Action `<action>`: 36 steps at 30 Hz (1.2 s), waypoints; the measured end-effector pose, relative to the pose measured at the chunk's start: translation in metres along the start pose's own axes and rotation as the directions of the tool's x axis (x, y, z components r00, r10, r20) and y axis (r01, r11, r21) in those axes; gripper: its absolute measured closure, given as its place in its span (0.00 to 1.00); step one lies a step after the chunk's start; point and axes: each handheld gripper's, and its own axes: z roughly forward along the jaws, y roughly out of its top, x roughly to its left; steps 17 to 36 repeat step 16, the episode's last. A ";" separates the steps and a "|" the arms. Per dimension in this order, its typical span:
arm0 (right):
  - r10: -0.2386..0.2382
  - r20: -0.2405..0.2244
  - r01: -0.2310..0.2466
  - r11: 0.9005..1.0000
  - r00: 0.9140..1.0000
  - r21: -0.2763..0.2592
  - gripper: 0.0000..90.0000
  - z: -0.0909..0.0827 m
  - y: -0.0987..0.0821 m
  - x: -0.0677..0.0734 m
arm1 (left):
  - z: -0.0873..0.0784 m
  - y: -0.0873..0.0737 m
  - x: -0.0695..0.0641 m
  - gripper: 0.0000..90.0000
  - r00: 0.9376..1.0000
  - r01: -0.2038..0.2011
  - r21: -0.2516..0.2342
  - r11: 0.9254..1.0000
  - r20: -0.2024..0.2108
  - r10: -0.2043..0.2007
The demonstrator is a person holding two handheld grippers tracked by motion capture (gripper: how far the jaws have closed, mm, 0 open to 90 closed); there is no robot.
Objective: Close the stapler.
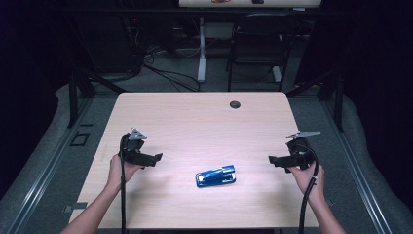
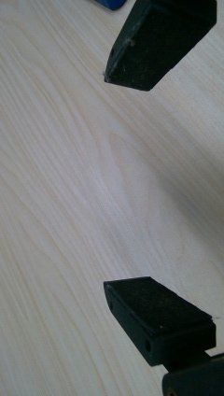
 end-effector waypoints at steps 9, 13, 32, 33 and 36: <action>0.006 0.019 -0.006 1.000 1.000 0.014 0.09 0.003 -0.001 -0.004 | 0.005 -0.002 0.005 0.03 1.000 0.010 0.029 1.000 0.000 -0.010; -0.003 0.025 0.003 1.000 1.000 0.025 0.09 0.005 -0.001 -0.006 | 0.009 -0.003 0.006 0.02 1.000 0.013 0.044 0.999 -0.003 -0.013; -0.004 0.020 0.003 0.999 1.000 0.035 0.09 0.006 -0.002 -0.007 | 0.013 -0.004 0.007 0.02 1.000 0.012 0.056 0.998 -0.005 -0.011; -0.004 0.020 0.003 0.999 1.000 0.035 0.09 0.006 -0.002 -0.007 | 0.013 -0.004 0.007 0.02 1.000 0.012 0.056 0.998 -0.005 -0.011; -0.004 0.020 0.003 0.999 1.000 0.035 0.09 0.006 -0.002 -0.007 | 0.013 -0.004 0.007 0.02 1.000 0.012 0.056 0.998 -0.005 -0.011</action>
